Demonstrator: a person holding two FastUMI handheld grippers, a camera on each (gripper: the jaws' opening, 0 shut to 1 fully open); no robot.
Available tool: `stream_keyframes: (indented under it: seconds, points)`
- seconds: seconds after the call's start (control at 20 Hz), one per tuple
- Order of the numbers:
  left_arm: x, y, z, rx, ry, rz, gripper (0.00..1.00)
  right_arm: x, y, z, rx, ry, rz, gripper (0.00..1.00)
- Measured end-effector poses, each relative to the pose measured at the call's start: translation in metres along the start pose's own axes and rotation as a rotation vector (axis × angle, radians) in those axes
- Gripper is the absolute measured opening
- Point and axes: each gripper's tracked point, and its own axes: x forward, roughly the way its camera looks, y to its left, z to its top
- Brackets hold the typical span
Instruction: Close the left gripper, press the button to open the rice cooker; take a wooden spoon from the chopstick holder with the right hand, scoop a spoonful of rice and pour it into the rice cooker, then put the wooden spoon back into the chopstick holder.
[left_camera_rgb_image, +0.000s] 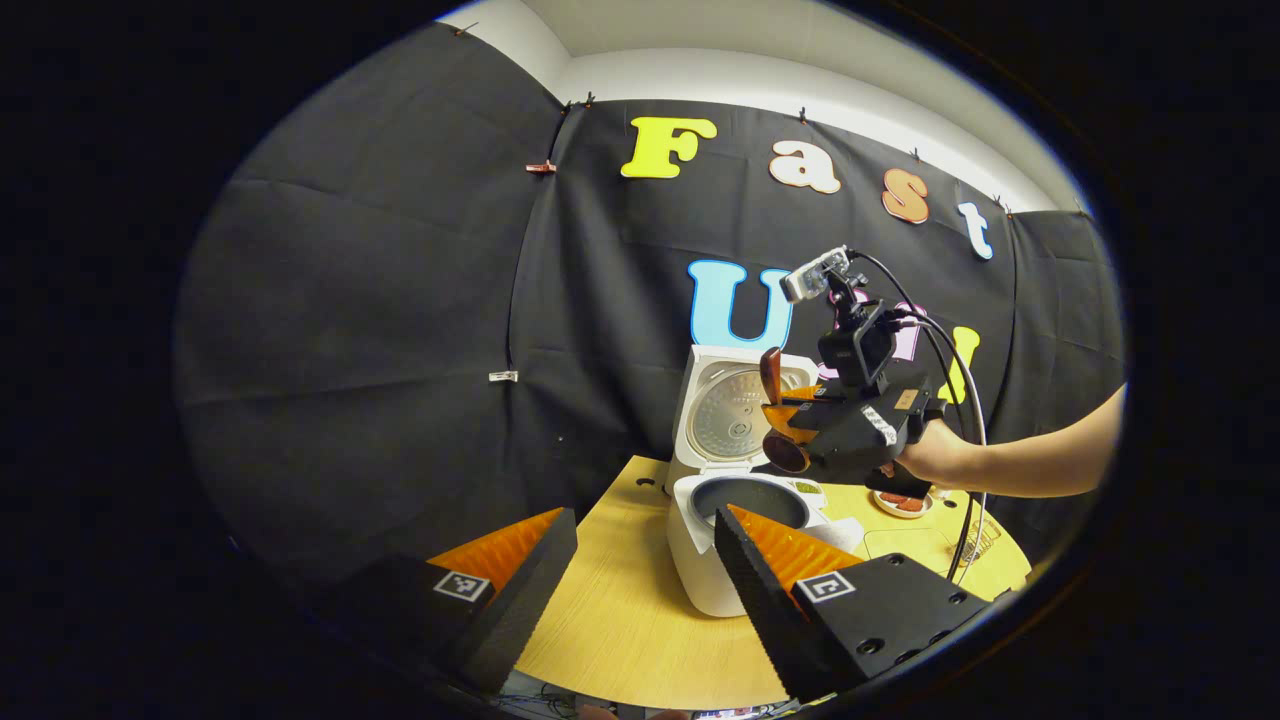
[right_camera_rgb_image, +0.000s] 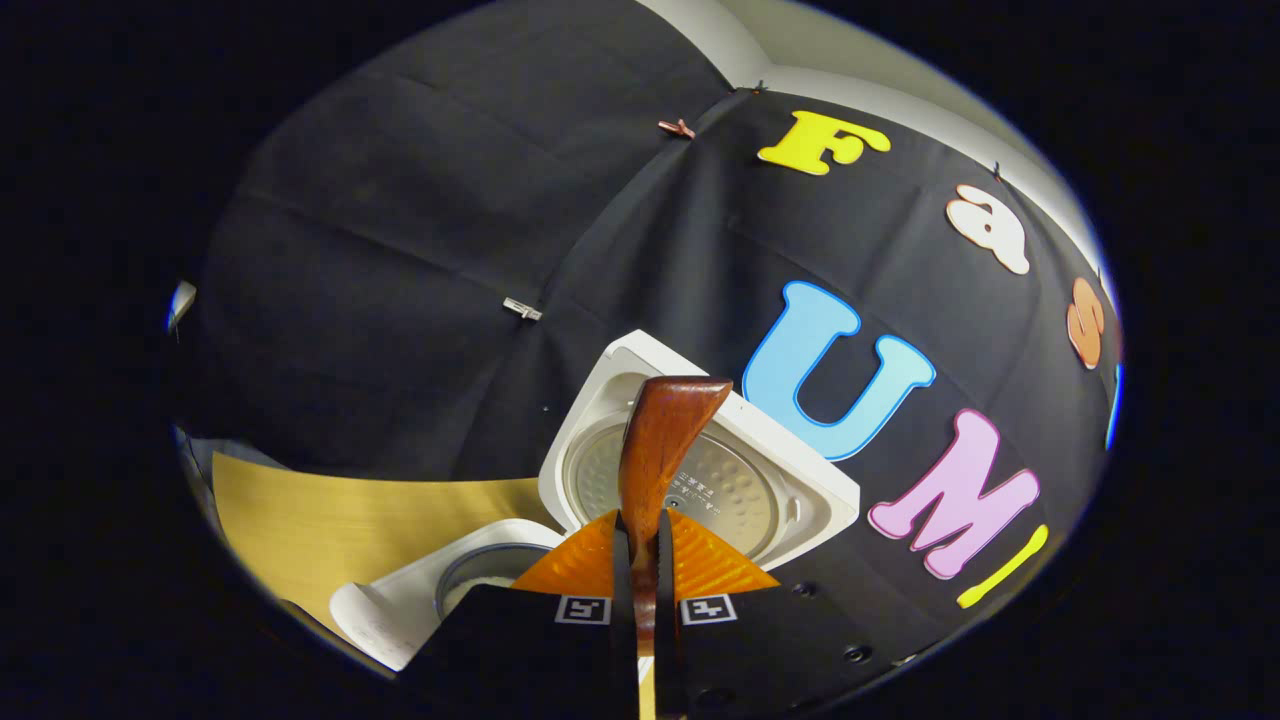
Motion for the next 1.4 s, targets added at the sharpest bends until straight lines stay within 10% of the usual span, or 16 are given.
stream_keyframes:
  seconds: [0.5, 0.85, 1.4]
  points:
    - [-0.019, -0.015, 0.003, 0.020, -0.015, -0.004, 0.95, -0.062, -0.098, 0.003, 0.815, -0.045, -0.120, 0.11]
    - [-0.017, -0.045, 0.020, 0.049, -0.045, -0.027, 0.96, -0.181, -0.184, -0.006, 0.826, -0.157, -0.213, 0.11]
    - [-0.003, -0.124, 0.029, 0.107, -0.069, -0.090, 0.95, -0.346, -0.306, -0.137, 0.789, -0.103, -0.491, 0.11]
